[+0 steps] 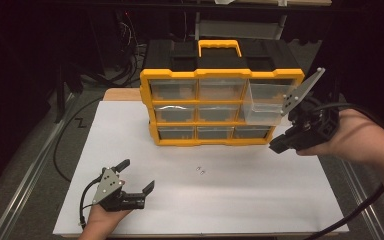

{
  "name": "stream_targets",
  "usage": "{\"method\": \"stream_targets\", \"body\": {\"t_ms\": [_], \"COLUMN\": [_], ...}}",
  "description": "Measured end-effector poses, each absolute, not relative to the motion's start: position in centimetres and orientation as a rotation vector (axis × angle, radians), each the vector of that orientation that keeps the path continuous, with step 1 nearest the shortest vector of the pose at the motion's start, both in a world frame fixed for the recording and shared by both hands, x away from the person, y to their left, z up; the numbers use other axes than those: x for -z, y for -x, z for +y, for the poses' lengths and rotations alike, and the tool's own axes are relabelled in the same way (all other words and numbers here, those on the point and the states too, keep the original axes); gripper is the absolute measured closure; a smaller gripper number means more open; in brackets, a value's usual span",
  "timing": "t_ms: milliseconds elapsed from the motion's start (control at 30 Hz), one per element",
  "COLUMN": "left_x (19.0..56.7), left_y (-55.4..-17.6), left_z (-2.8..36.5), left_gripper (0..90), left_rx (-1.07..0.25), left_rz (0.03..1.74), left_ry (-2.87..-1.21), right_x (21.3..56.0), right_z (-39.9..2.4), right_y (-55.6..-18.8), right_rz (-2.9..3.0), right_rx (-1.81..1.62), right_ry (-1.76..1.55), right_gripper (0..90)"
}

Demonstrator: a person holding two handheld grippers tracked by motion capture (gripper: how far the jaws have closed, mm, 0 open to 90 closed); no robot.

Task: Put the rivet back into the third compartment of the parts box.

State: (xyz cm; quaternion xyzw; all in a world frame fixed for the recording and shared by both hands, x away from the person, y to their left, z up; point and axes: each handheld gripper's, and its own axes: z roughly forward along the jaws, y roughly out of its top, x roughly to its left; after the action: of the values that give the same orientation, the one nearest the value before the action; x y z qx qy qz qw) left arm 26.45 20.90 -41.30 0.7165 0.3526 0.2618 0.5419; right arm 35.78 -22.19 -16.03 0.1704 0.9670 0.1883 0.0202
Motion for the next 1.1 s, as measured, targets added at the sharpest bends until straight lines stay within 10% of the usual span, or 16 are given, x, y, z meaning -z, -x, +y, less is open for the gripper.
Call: {"method": "stream_targets", "body": {"t_ms": [1100], "left_x": [41.3], "left_y": [-26.3], "left_z": [21.0], "left_gripper": [0.1], "left_rx": [-0.615], "left_rz": [0.831], "left_ry": [-1.702], "right_x": [9.2], "right_z": [-18.9], "right_y": [-41.6], "right_rz": [2.886], "right_rx": [-0.505], "right_ry": [-0.552], "right_gripper": [84.2]}}
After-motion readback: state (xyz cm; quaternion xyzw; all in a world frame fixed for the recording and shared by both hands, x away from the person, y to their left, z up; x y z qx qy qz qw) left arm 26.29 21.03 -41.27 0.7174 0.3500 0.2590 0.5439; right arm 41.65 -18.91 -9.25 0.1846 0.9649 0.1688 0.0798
